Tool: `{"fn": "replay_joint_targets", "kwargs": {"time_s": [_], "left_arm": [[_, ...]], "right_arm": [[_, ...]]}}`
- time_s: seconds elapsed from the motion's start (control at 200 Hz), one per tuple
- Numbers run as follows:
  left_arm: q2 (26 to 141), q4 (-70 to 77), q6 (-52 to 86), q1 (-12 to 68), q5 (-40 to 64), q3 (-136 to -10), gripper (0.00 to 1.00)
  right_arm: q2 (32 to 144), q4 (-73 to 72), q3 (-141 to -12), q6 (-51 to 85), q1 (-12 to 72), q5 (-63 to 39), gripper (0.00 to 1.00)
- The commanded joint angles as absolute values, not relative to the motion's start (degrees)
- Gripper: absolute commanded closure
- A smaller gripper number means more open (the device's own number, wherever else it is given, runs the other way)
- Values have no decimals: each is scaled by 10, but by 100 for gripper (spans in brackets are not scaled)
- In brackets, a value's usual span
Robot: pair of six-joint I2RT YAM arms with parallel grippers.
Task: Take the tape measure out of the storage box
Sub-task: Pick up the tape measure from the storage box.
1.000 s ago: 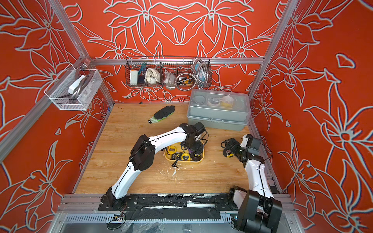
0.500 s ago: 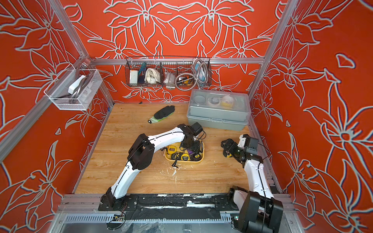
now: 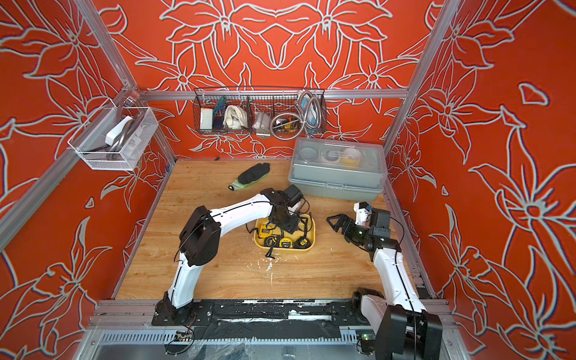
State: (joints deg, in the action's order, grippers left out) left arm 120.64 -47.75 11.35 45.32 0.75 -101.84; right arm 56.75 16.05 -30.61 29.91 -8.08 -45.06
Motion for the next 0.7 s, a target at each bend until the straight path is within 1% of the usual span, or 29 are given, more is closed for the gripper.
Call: {"fn": "replay_joint_targets", "kwargs": {"time_s": [0.0,0.085,0.19,0.215,0.27,0.335,0.445,0.531,0.691], "left_arm": [[1151,-485,59,454,24,-1017,45],[1131,-488,44,454,38,-1007,45],[1117,-483,31,454,44,-986,45],[1118,-486,29,454,43,-985,44],[1125,-493,29,454,39,-985,36],[1135,-493,36,454,40,-984,21],[1163,-502,48,454,42,-1004,6],[1194,-518,51,453,25,-1032,0],[1242,-531,47,448,1,-1058,0]], "right_arm": [[575,146,-324,296,-55,-498,1],[584,128,-333,295,-31,-513,2],[607,134,-346,286,-6,-499,2],[614,141,-350,283,-3,-493,3],[625,144,-355,280,1,-490,3],[630,143,-356,279,5,-481,2],[637,141,-359,279,8,-479,0],[639,140,-359,278,9,-476,0],[637,152,-358,269,11,-464,0]]}}
